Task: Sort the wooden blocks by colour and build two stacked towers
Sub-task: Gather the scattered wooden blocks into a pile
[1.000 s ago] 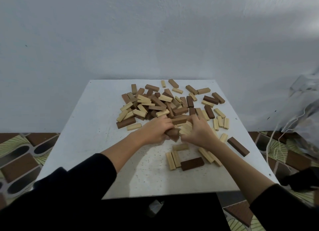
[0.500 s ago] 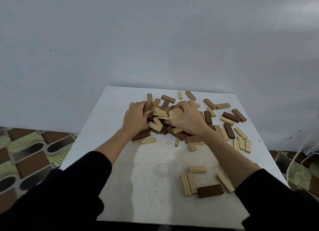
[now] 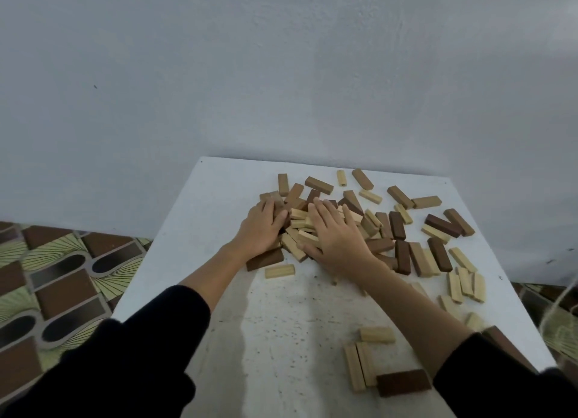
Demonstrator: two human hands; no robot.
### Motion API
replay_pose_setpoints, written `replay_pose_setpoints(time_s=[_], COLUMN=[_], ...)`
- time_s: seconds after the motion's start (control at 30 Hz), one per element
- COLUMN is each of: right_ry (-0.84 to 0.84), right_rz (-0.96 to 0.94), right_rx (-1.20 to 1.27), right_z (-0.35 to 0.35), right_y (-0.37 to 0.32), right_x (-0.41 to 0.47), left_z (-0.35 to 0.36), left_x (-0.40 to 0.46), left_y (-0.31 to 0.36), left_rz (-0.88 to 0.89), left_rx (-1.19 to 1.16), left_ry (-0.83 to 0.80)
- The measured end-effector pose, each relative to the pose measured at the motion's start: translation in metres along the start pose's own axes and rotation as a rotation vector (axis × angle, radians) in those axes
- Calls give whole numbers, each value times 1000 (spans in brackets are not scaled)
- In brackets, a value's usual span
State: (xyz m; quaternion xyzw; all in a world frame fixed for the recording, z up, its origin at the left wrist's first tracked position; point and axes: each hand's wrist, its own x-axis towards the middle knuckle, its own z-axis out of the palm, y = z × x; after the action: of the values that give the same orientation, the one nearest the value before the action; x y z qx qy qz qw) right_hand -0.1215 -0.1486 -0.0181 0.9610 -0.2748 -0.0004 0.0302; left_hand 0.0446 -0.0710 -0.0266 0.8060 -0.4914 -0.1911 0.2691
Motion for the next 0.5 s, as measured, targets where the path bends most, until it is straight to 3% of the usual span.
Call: replay_pose_setpoints(time_s=[0.23, 0.43, 0.5], right_ry=[69, 131, 201], right_rz=[30, 61, 88], right_rx=[102, 279, 366], right_z=[-12, -28, -31], right_y=[8, 19, 25], right_x=[-6, -42, -64], left_z=[-7, -1, 8], left_x=[-3, -28, -43], left_y=[18, 51, 60], left_rz=[73, 345, 459], left_rx=[37, -16, -17], left_ry=[117, 210, 171])
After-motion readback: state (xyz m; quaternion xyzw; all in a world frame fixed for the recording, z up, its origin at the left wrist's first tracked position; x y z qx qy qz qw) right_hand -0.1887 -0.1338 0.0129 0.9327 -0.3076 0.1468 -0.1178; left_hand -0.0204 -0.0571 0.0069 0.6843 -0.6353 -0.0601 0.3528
